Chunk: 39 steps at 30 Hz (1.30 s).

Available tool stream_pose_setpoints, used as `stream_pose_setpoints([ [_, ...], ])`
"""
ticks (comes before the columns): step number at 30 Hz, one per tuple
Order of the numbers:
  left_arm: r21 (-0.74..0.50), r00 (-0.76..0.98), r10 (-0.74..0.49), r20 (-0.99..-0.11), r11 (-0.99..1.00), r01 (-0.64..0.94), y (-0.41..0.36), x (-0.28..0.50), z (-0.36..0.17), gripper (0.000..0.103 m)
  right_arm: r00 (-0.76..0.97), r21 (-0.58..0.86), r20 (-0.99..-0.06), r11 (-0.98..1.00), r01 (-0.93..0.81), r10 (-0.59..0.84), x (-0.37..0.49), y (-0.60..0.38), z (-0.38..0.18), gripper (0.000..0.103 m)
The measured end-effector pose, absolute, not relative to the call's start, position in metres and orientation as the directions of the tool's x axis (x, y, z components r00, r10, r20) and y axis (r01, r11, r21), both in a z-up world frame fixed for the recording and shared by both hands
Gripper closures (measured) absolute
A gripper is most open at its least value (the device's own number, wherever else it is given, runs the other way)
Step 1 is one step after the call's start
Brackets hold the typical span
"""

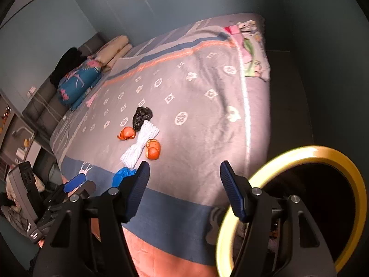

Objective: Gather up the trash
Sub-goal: 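Move both grippers back over the blue glove and orange peel, then grasp the blue glove with the left gripper while the right grasps an orange peel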

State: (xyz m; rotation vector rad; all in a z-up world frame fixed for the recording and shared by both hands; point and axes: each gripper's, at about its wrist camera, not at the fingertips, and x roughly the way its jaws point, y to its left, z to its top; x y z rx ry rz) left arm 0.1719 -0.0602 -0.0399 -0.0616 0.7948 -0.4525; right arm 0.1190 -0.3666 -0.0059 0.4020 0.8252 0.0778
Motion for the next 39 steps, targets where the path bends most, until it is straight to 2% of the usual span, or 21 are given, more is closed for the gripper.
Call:
stream_pose_setpoints([
  [9, -0.215, 0.586, -0.348, -0.732, 0.934, 0.287, -0.02, 0.202, -0.078, 0.015, 0.614, 0.354, -0.741, 0.935, 0.013, 0.272, 0.178, -0.32, -0.028, 0.042],
  [19, -0.243, 0.529, -0.335, -0.779, 0.94, 0.239, 0.001, 0.232, -0.118, 0.015, 0.51, 0.336, -0.798, 0.94, -0.064, 0.32, 0.239, -0.267, -0.066, 0.042],
  [39, -0.327, 0.444, -0.409, -0.797, 0.911, 0.253, -0.005, 0.274, -0.161, 0.015, 0.368, 0.269, -0.885, 0.959, -0.095, 0.284, 0.329, -0.208, -0.136, 0.042],
])
